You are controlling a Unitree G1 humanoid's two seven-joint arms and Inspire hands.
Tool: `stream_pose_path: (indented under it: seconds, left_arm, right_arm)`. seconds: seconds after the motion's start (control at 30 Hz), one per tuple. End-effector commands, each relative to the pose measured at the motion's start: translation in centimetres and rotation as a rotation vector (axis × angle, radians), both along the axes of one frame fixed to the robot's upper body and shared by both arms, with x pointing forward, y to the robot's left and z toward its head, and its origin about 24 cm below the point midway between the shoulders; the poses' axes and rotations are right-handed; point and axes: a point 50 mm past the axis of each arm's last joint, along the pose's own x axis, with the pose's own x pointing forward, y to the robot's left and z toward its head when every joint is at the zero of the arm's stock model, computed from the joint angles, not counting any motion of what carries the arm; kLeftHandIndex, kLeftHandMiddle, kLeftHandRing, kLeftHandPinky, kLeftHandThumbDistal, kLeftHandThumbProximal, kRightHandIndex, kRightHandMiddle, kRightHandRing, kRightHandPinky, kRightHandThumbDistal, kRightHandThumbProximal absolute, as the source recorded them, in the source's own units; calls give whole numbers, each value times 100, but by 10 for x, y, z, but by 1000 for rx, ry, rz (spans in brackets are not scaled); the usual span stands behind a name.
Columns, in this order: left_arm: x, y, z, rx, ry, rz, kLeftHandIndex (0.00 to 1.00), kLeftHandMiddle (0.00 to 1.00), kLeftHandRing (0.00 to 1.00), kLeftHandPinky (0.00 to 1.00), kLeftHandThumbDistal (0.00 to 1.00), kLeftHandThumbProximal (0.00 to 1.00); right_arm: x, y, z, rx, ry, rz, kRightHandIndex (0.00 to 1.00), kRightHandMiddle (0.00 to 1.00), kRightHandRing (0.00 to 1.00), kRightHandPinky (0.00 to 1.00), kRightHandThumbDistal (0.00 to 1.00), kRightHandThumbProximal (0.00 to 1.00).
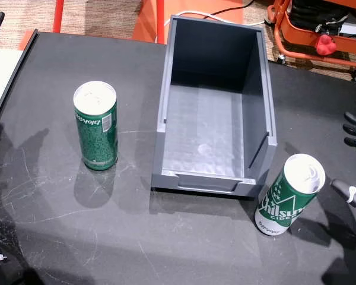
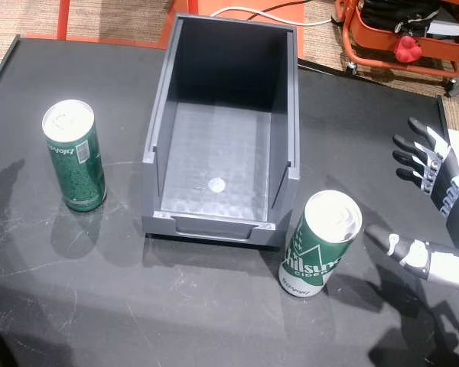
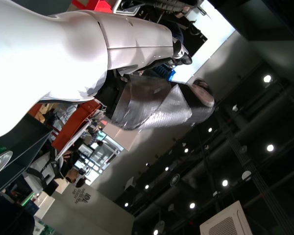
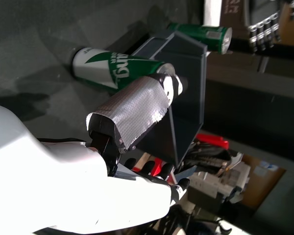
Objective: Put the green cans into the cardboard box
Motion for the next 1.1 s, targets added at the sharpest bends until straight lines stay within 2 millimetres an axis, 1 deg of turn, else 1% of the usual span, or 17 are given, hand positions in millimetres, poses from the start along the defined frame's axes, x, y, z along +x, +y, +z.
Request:
stream_pose_path:
  seconds: [0.0,0.07,0.13,0.2,0.27,0.33,0.37,0.47,0.57,0.67,0.73,0.8,0.87,0.93,1.0,1.03,1.07]
  left_arm:
    - [-3,5,0,32,10,12,100,100,100,100,23,82]
    - [-2,5,0,31,7,10,100,100,100,100,22,82]
    - [-2,4,1,37,14,15,100,100,100,100,24,82]
    - [-1,4,1,36,18,16,100,100,100,100,22,83]
    - [-1,4,0,27,15,12,100,100,100,100,23,81]
    - [-1,4,0,6,15,8,100,100,100,100,27,75]
    - [-1,5,0,2,14,6,100,100,100,100,28,74]
    - [-1,5,1,-9,10,7,100,100,100,100,28,74]
    - [-2,6,1,-18,-4,-5,100,100,100,100,27,74]
    - [-3,6,0,-9,-1,7,100,100,100,100,29,73]
    - [-4,6,-1,2,-3,7,100,100,100,100,31,74]
    - [-5,6,-2,6,-9,-3,100,100,100,100,33,73]
    - [-5,6,-3,-1,-15,-15,100,100,100,100,32,71]
    - [-7,6,-4,10,-22,-21,100,100,100,100,33,72]
    - [-9,5,-6,34,-28,-22,100,100,100,100,38,73]
    - [-10,5,-8,43,-32,-24,100,100,100,100,38,73]
    - [-12,5,-9,45,-33,-31,100,100,100,100,41,71]
  right_arm:
    - [-5,-4,1,-15,35,32,94,94,96,100,100,63]
    - [-6,-4,3,-34,62,62,97,97,99,100,100,63]
    - [-5,-3,6,-79,67,73,98,98,100,100,100,63]
    - [-2,0,10,-151,66,78,97,98,100,100,100,65]
    - [3,6,13,-211,70,92,98,100,100,100,100,62]
    - [11,12,16,-249,78,119,99,100,100,100,100,56]
    - [16,16,18,-265,93,139,100,100,100,100,100,54]
    - [26,24,22,-306,125,170,100,100,100,100,100,54]
    - [37,30,25,-337,137,186,100,100,100,100,100,51]
    - [44,32,22,-343,129,203,98,100,100,100,100,56]
    - [46,35,17,-344,131,207,94,100,100,100,100,59]
    - [45,37,11,-336,141,214,93,100,100,100,100,58]
    - [44,40,5,-309,168,225,94,100,100,100,100,54]
    - [40,41,0,-288,184,235,94,100,100,100,100,55]
    - [36,42,-6,-274,198,237,94,100,100,100,100,56]
    - [34,42,-9,-268,206,237,94,100,100,100,100,56]
    - [31,41,-12,-258,218,233,95,100,100,100,100,54]
